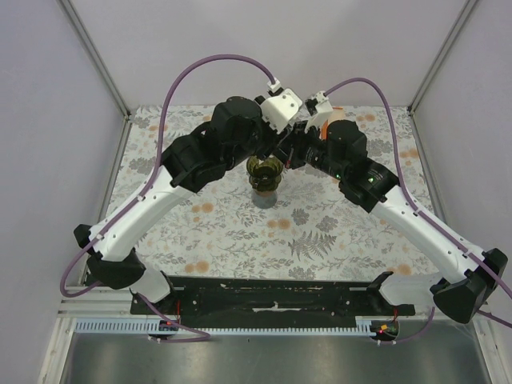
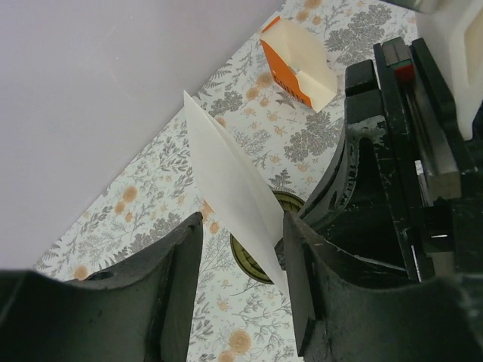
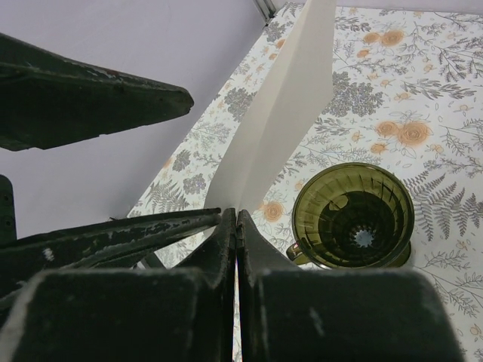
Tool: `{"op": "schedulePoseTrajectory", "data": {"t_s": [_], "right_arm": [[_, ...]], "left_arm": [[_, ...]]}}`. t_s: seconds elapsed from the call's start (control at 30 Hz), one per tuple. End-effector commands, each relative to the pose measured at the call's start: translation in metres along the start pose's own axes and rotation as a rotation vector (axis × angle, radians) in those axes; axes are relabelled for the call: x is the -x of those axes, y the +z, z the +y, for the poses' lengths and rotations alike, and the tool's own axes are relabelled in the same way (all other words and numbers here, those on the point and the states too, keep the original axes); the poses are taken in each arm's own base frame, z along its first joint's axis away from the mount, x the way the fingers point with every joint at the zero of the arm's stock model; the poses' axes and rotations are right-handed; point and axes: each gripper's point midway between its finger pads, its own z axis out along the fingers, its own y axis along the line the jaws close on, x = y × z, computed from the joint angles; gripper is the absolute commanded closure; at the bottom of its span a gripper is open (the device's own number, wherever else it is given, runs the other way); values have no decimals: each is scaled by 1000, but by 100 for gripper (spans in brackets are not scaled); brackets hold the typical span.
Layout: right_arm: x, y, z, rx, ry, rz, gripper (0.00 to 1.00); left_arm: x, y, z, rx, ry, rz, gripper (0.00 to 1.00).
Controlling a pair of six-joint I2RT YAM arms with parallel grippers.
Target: Place the coffee filter in the dripper
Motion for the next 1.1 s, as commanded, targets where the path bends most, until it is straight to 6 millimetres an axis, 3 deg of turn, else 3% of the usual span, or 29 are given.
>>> {"op": "schedulePoseTrajectory", "data": {"t_s": [0.0,0.27,0.57,0.77,0.87,0.9,0.93,1.07], "right_arm": [[25,-7,12,19,-28,-73,100],[30,-12,11,2,-39,-92,100],[33,-6,16,0,-69,-84,100],[30,-4,19,16,-80,-69,100],[26,-5,16,6,-83,-63,100],[27,-6,13,2,-80,-67,100],[25,-6,10,-5,-70,-64,100],[22,-3,-13,-56,-6,-75,100]], "left_arm": [[15,-1,10,66,-80,-42,50],[2,5,14,109,-41,1,61],[-10,13,-1,53,-57,38,56],[-24,19,3,91,-33,83,58],[-28,19,6,104,-31,97,74],[-27,17,8,114,-35,94,89],[-26,17,10,126,-37,91,98],[-18,8,19,143,-15,60,98]]}}
